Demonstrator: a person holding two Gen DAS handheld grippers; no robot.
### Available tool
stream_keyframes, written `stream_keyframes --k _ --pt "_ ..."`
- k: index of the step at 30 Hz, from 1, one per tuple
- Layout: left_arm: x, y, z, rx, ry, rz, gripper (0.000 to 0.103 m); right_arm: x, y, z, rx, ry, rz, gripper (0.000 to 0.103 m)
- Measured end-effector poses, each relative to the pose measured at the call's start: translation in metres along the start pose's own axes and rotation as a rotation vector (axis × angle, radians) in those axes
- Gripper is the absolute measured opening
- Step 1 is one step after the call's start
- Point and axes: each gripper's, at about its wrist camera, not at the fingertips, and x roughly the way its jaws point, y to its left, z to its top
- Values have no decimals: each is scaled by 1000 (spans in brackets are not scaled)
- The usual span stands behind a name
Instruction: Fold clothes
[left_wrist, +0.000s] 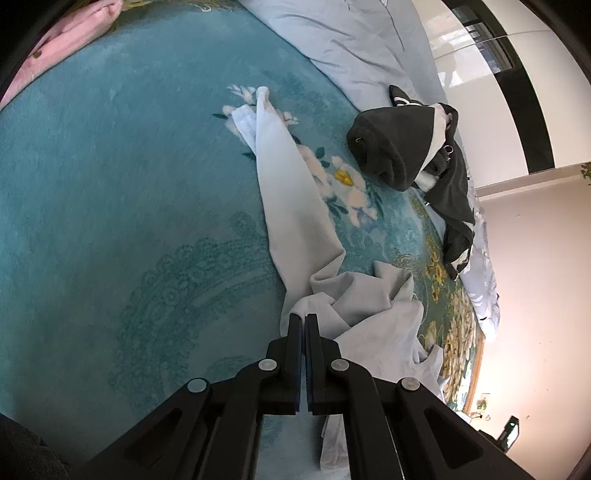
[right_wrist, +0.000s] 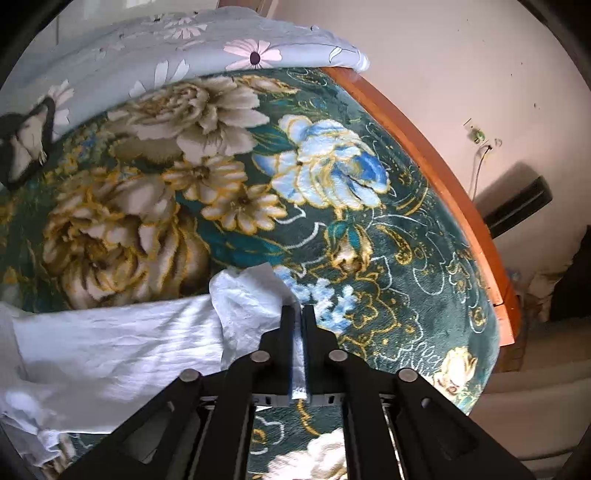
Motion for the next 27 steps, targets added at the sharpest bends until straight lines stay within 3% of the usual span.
stream_keyframes --k 1,2,4,6,8,11,15,17,19,20,21,24,25,26,27 --pt "0 0 0 -2 0 0 2 -5 -3 2 13 -17 10 18" --pt "1 0 0 -5 0 -2 2 -12 -5 6 37 -42 7 38" --pt "3 0 -1 -9 5 0 2 -34 -7 4 109 -111 -11 53" --pt "6 -1 -1 -9 12 9 2 -54 9 -3 151 -170 96 53" --pt "7 -1 -1 -5 18 12 2 -51 58 -7 47 -121 327 53" --pt "6 1 -1 -12 22 5 2 -50 151 -11 -186 -56 553 53" --pt "8 8 1 -58 34 -38 3 -47 240 -8 -378 -20 580 53" --pt "11 13 1 -93 52 -71 7 -39 264 -6 -444 -25 540 57" --pt "13 15 1 -117 63 -102 20 -29 283 -4 -520 -38 476 60" --pt "15 15 1 -123 69 -109 36 -20 292 -1 -562 -18 458 60" --pt "17 14 1 -128 75 -114 46 -14 296 0 -574 3 455 60" --pt "24 12 3 -120 85 -108 44 -4 297 1 -550 68 477 60" --pt "26 12 3 -124 93 -121 44 -3 295 1 -532 79 483 51" --pt "28 11 3 -122 96 -135 40 -6 292 -1 -523 89 478 28" --pt "29 11 3 -119 98 -149 22 -8 290 -3 -515 99 474 14"
